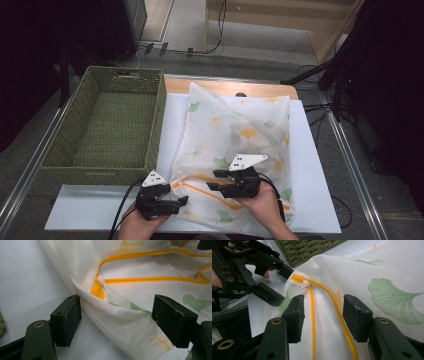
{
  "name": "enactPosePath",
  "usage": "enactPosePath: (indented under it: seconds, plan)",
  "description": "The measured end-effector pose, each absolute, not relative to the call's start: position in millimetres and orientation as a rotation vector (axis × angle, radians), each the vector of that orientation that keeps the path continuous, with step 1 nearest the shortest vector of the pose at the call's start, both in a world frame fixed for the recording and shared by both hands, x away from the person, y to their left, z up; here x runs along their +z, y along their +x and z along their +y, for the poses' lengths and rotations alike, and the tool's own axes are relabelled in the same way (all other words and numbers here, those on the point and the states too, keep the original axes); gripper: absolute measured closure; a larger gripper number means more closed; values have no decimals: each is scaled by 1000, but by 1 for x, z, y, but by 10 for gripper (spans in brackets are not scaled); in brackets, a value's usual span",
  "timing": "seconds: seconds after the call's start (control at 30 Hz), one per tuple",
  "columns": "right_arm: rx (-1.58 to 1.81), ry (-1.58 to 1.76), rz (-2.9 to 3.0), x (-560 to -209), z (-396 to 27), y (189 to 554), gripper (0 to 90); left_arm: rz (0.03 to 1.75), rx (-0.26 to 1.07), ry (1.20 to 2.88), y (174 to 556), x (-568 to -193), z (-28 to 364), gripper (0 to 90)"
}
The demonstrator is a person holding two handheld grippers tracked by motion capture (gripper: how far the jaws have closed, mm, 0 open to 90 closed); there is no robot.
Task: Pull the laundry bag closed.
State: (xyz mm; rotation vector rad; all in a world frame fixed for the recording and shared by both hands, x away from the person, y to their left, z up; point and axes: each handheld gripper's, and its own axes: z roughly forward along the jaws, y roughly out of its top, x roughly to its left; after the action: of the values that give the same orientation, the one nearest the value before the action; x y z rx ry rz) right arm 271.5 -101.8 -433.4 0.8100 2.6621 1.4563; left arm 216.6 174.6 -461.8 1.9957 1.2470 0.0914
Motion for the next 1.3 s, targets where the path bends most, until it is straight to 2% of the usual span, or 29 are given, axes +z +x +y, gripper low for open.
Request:
enactPosePath:
  seconds: [0.33,0.6,0.7,0.87,1.07,1.3]
  plan:
    - [1461,820,2649,-433,-105,270,523,1231,117,2026,222,-462,169,462]
    - [1461,818,2651,-433,-105,270,523,1203,79,2072,224,-463,173,744]
    - [1469,823,2655,-434,-104,271,523,1182,55,2093,225,-462,174,813]
    - [1477,822,2651,-433,-104,271,525,1131,32,2070,225,-450,176,860]
    - [1496,820,2643,-429,-100,270,532,1008,69,2071,227,-423,174,865]
    - [1583,826,2617,-418,-96,274,564,932,53,2043,233,-398,174,868]
